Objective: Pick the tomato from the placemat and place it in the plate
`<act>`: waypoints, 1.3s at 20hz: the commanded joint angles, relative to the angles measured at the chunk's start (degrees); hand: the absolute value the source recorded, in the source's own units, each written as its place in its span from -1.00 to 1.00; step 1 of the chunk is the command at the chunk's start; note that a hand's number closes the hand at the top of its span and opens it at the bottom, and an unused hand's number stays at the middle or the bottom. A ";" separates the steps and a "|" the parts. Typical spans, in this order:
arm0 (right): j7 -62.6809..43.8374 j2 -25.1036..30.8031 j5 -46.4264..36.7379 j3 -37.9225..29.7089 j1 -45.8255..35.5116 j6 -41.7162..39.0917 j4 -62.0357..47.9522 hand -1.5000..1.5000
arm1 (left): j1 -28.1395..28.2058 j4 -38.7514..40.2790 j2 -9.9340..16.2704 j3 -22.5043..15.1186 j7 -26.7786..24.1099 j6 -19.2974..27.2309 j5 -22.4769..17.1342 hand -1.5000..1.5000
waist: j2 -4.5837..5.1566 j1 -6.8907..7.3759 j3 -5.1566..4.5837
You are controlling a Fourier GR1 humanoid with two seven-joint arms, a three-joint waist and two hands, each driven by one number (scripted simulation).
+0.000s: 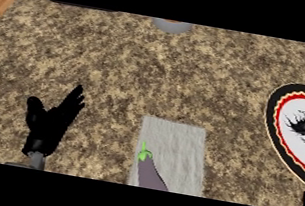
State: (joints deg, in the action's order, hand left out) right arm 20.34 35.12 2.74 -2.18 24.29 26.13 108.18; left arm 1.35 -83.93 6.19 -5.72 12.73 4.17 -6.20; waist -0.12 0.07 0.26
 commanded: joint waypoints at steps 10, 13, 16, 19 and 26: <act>16.37 1.80 3.59 -9.71 -36.95 -11.84 -53.91 1.00 | -1.06 2.45 -2.17 -1.28 -0.78 0.22 1.63 0.00 | 0.55 1.65 -0.11; 19.99 4.01 2.79 -11.56 -44.13 -15.47 -64.47 1.00 | -1.67 0.82 0.28 1.57 1.15 -1.25 -0.28 0.00 | 0.47 1.31 -0.15; 10.77 5.44 -2.68 -7.25 -46.36 -12.75 -70.52 1.00 | -2.30 1.76 -0.08 0.04 0.42 -1.70 0.80 0.00 | 1.11 2.93 -0.12; 9.99 7.09 -9.80 -1.56 -47.76 -13.23 -74.95 -1.00 | -2.36 1.92 0.60 0.67 0.81 -2.87 -0.19 0.00 | 1.29 3.50 -0.11; 20.00 3.89 -8.16 -3.64 -57.09 -23.29 -88.64 -1.00 | -2.16 1.21 -1.44 -1.15 0.69 -1.77 1.02 0.00 | 1.42 3.69 0.18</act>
State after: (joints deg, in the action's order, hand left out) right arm 35.60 39.21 -6.34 -4.37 -29.45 7.54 25.69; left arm -1.44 -82.31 5.48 -5.82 12.03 2.05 -5.58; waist 1.00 3.43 0.41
